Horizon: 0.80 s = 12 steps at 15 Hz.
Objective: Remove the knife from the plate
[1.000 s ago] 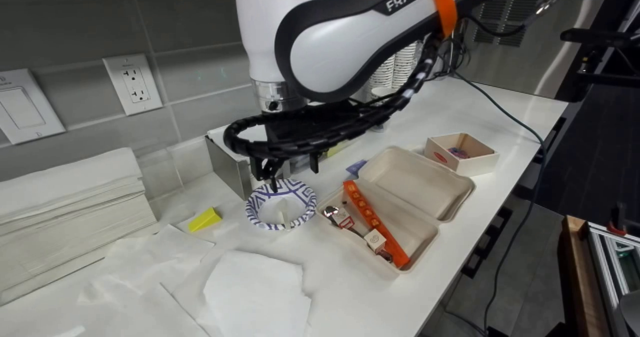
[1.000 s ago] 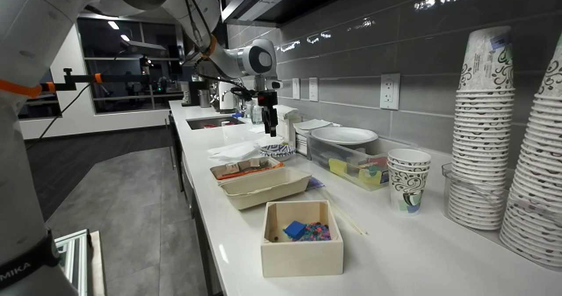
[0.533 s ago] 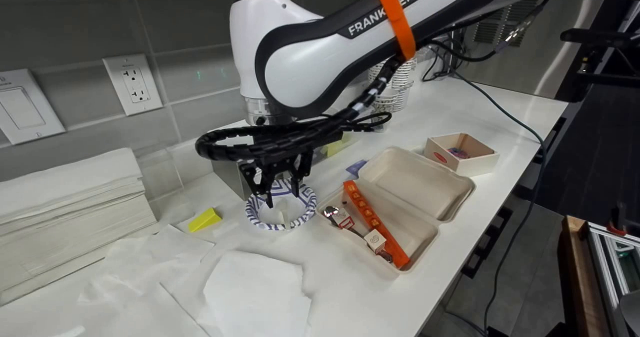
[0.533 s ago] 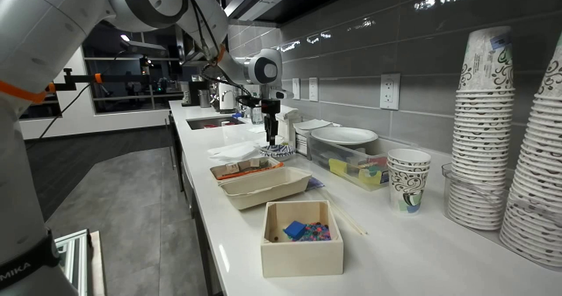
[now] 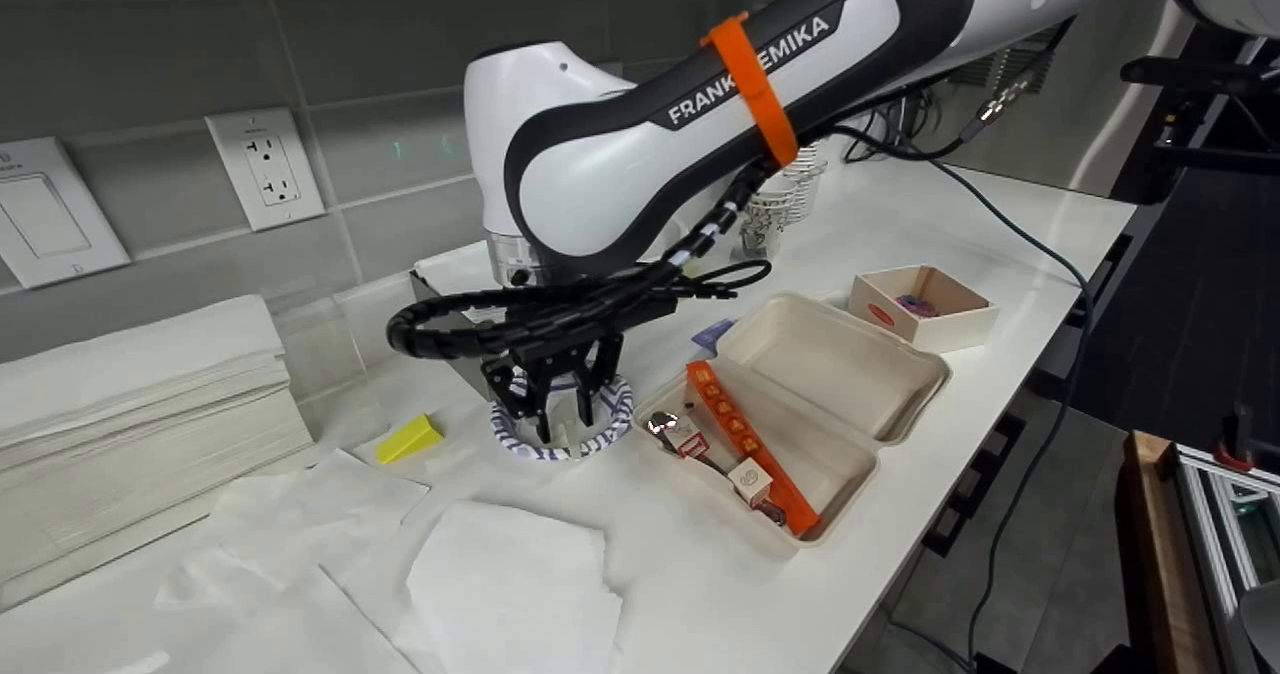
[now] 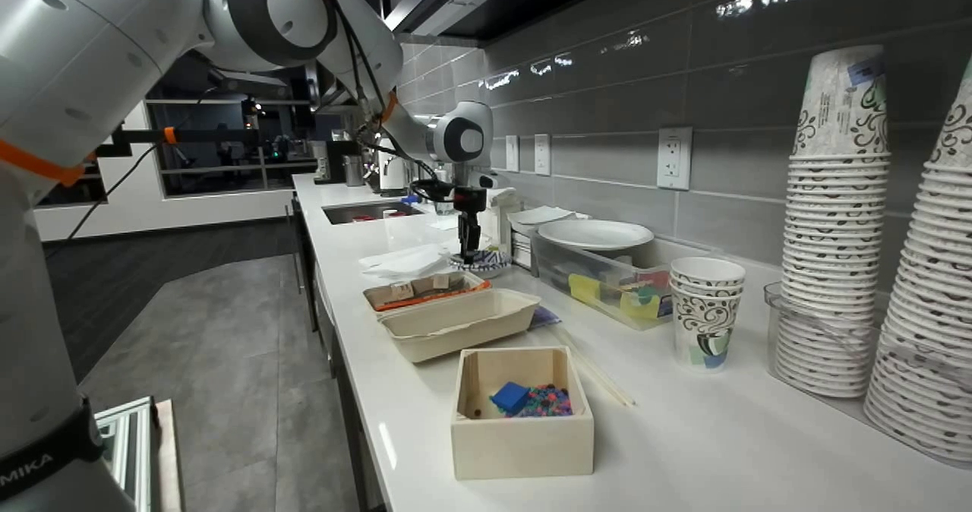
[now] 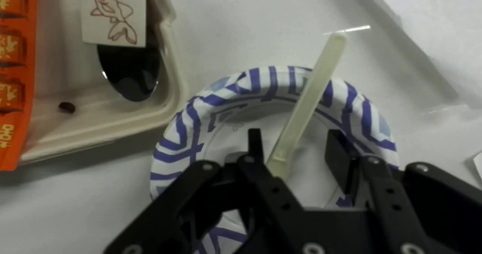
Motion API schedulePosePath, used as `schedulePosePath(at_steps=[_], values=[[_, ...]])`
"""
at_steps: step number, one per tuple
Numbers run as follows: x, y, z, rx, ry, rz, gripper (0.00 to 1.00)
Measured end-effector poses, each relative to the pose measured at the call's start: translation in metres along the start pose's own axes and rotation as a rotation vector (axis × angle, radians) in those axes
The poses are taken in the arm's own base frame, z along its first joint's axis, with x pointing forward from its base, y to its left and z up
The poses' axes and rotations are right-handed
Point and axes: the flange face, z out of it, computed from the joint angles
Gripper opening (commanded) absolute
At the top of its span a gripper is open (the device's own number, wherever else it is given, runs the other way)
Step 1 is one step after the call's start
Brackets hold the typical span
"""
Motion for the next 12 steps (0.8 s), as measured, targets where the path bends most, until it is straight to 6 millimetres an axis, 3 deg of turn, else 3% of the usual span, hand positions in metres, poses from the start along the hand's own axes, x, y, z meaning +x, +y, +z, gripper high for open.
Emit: schedulePosePath(at_steps=[2,7,12], values=[[0.003,0.001,0.006,0.005,0.006,0.005,0.00],[0.003,-0.002,0.006,0.026,0.008,0.015,0.04],[-0.016,-0.012,-0.023,-0.015,0.021,-0.022,0.04]])
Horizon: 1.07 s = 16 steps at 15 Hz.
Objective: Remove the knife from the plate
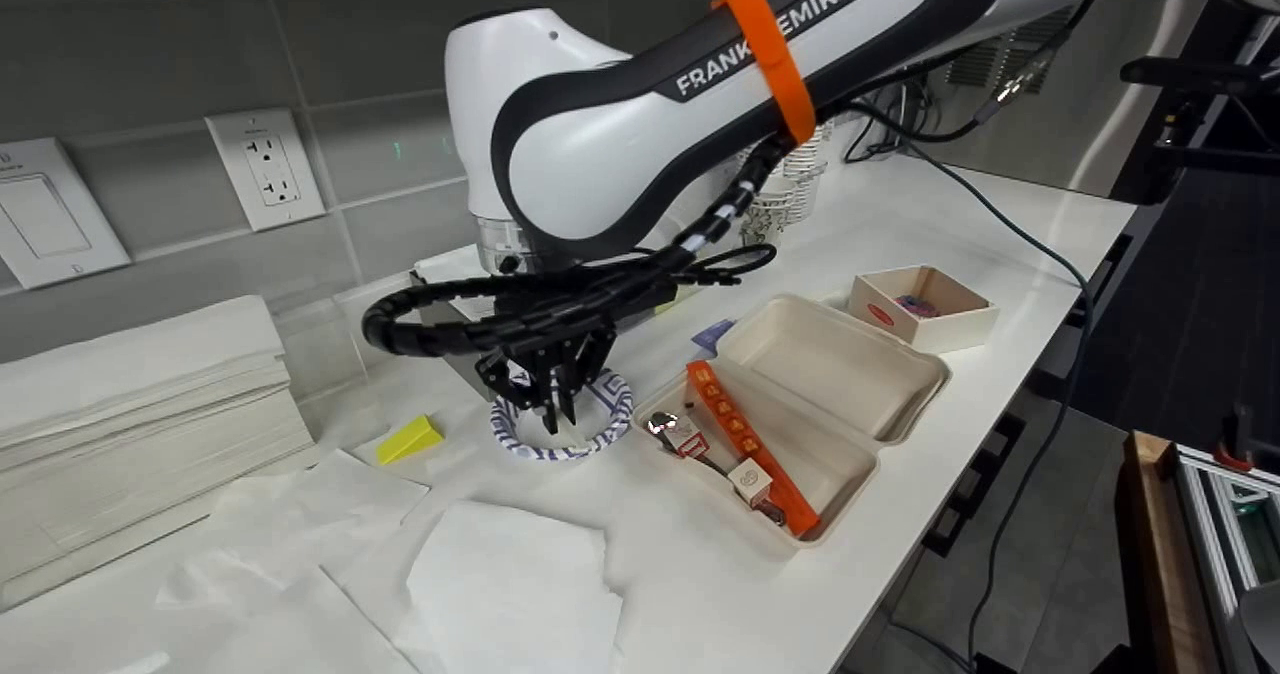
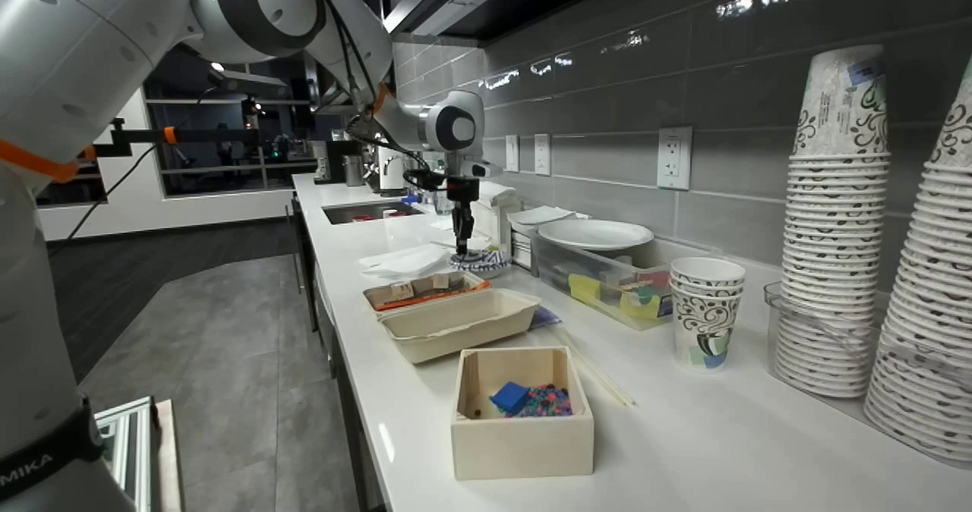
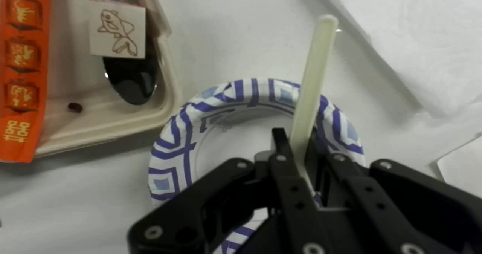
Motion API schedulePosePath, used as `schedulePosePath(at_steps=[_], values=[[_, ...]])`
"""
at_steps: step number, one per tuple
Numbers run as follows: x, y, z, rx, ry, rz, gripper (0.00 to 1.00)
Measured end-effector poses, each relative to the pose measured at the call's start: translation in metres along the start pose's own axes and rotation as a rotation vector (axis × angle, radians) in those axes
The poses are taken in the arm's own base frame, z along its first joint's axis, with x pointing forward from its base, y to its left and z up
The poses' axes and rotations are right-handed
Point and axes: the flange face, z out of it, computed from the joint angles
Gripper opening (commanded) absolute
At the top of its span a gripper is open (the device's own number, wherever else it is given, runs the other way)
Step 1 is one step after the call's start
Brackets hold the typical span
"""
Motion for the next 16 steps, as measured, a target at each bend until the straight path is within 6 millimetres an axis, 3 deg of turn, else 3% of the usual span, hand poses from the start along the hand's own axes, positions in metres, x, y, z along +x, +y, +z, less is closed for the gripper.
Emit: schedulePosePath(at_steps=[4,7,16], values=[[-0.026,0.004,-0.022,-0.125,0.028,-0.080,0.04],[-0.049,0.019,-0.027,-0.225,0.042,-0.176,0.04],[-0.108,0.101,0.006,-0.388,0.127,-0.383,0.04]])
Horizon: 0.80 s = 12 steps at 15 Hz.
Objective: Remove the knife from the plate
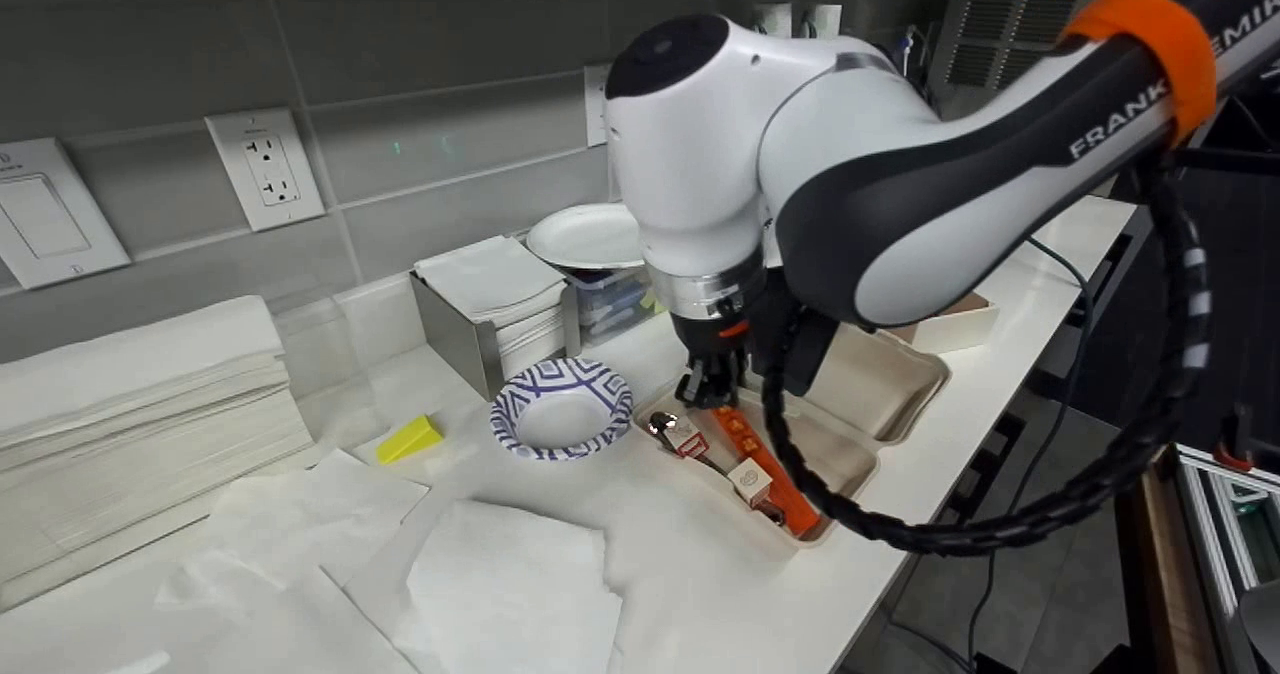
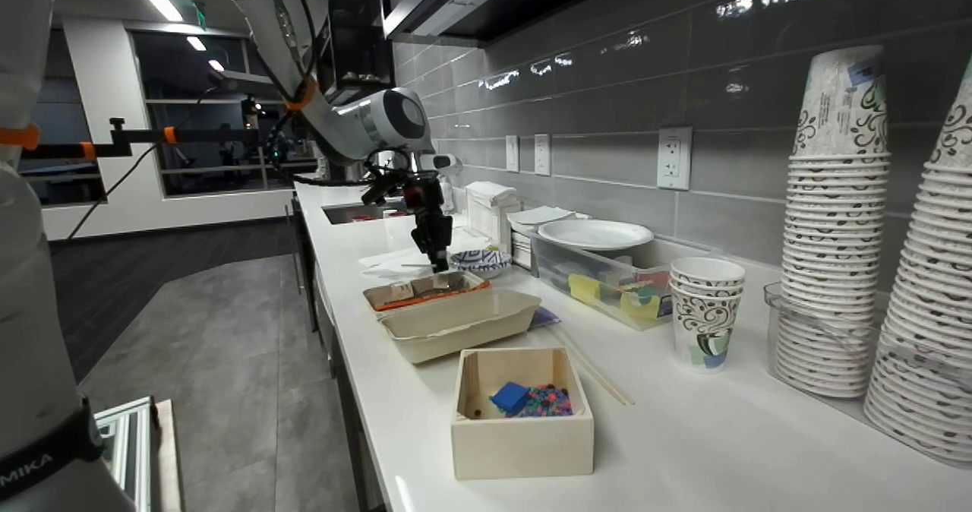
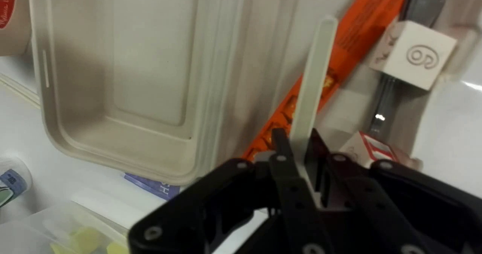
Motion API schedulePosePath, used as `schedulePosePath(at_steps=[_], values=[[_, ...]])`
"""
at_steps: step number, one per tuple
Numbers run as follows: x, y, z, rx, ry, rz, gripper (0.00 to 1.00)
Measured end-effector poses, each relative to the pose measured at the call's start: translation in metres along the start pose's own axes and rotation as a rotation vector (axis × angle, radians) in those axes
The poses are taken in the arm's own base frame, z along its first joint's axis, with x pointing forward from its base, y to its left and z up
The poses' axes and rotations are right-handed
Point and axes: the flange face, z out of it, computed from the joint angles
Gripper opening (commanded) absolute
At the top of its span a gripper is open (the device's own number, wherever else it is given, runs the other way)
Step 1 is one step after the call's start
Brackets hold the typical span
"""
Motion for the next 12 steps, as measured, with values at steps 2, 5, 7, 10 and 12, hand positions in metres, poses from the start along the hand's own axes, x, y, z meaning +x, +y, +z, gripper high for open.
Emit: schedulePosePath(at_steps=[2,5,7,10,12], values=[[-0.015,0.008,0.013,0.003,0.016,-0.025,0.42],[-0.032,0.020,0.026,0.008,0.033,-0.046,0.63],[-0.035,0.028,0.023,0.014,0.064,-0.048,0.79],[-0.031,0.036,0.005,0.045,0.114,-0.026,0.99],[-0.031,0.040,-0.011,0.071,0.129,-0.003,1.00]])
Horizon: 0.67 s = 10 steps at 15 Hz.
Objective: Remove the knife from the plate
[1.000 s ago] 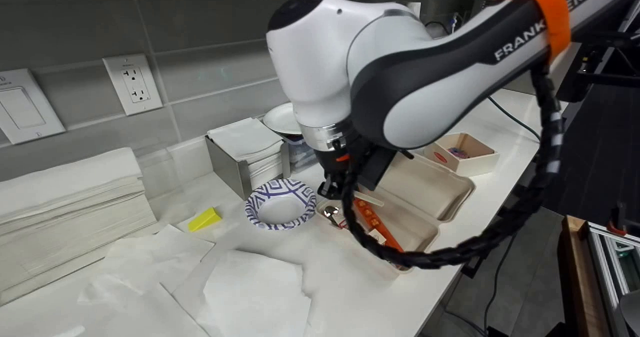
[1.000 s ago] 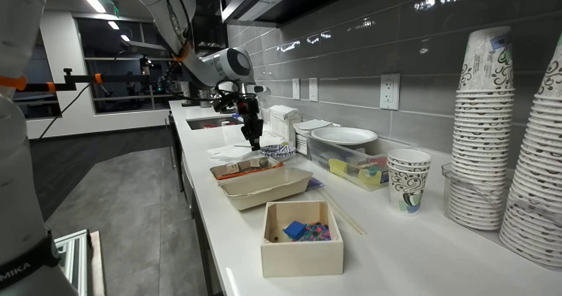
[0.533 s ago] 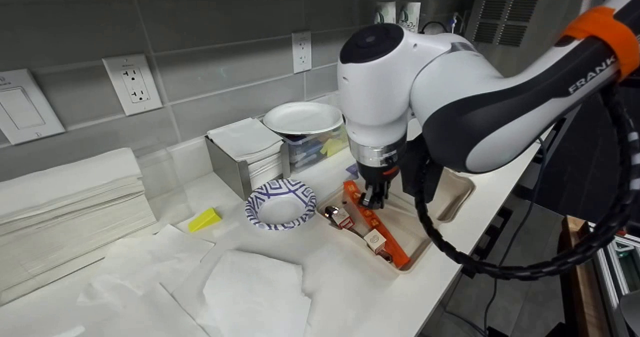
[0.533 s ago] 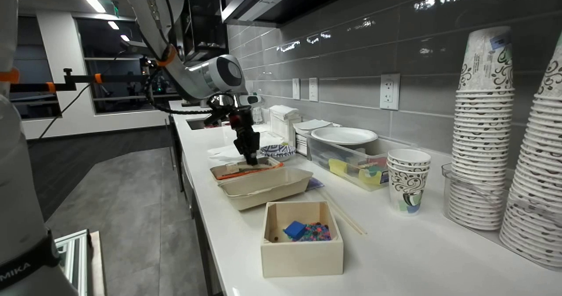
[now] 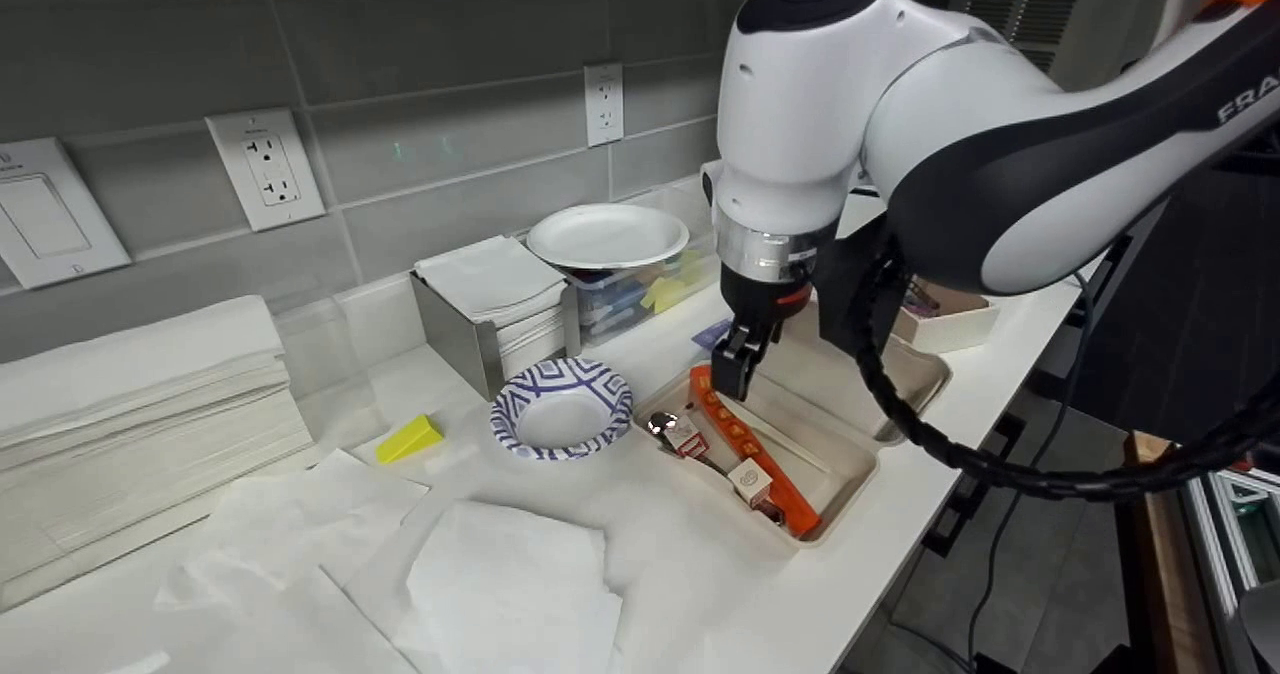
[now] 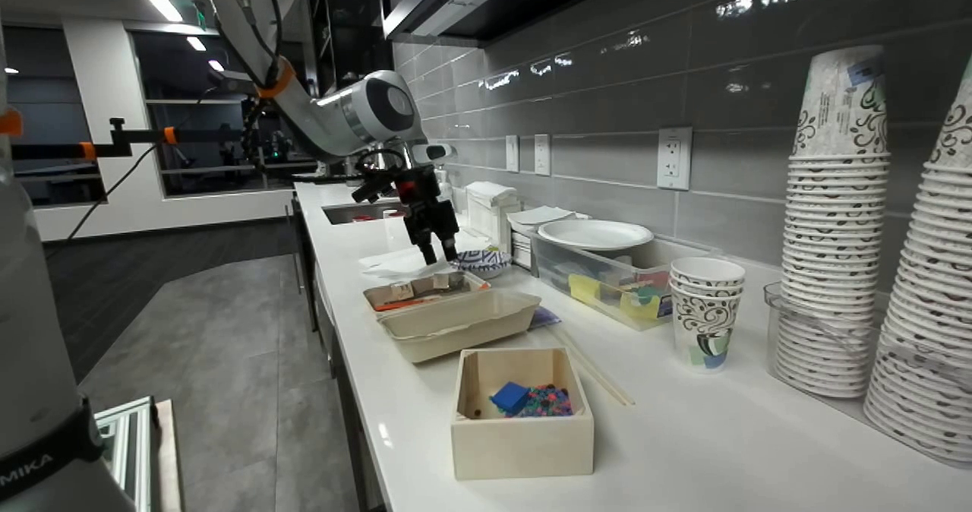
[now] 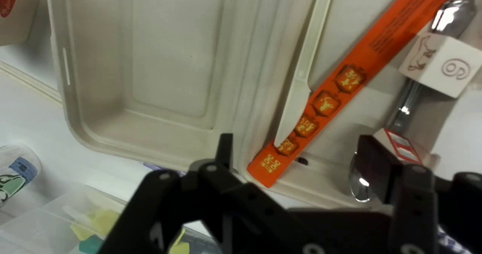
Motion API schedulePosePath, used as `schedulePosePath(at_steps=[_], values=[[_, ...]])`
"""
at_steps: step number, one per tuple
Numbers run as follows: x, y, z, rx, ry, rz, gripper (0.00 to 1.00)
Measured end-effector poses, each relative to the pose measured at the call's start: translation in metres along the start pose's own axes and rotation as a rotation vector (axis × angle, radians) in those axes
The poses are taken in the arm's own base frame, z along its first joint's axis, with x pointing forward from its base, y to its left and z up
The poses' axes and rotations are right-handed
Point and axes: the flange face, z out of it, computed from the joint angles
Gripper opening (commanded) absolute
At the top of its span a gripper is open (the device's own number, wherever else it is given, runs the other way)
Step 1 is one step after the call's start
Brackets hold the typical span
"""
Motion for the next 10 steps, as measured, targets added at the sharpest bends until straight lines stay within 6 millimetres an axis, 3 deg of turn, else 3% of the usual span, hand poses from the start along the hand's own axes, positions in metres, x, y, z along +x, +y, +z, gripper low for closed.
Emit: schedulePosePath(at_steps=[6,10], values=[[-0.002,0.001,-0.056,0.134,-0.026,0.110,0.99],[-0.002,0.001,-0.052,0.131,-0.032,0.110,1.00]])
